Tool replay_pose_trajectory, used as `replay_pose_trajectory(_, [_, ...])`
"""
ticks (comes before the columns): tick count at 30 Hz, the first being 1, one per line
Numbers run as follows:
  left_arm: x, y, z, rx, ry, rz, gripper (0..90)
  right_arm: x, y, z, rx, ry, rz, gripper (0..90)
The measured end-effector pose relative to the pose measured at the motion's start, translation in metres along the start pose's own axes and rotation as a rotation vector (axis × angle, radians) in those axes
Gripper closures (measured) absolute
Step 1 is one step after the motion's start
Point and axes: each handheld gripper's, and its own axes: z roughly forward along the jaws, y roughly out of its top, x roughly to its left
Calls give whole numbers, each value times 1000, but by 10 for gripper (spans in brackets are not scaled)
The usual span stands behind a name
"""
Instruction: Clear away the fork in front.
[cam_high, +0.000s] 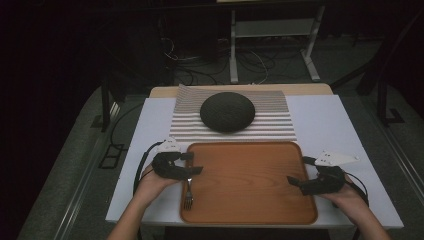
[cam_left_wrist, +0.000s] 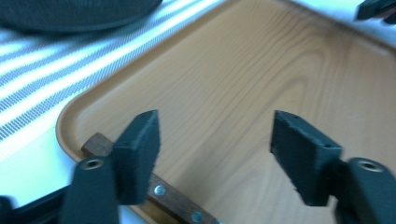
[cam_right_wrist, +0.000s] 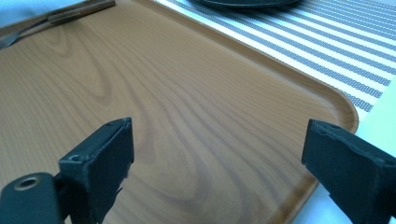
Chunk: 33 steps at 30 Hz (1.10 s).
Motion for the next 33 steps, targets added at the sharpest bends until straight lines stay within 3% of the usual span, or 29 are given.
replay_pose_trajectory(5, [-8,-6,-9,-21,32,15,155,-1,0,-1,-4,-2,3,91])
replay_pose_trajectory(8, [-9,-13,-15,-18,47,19,133,-1,0,-2,-5,-4,3,91])
replay_pose_trajectory(16, [-2,-25,-21,-17,58,-5,0,1,0,0,-4,-3,-1,91])
replay_pose_trajectory(33, [-2,-27,-17,-10,56,17,0,1,0,1,2,-1,-3,91])
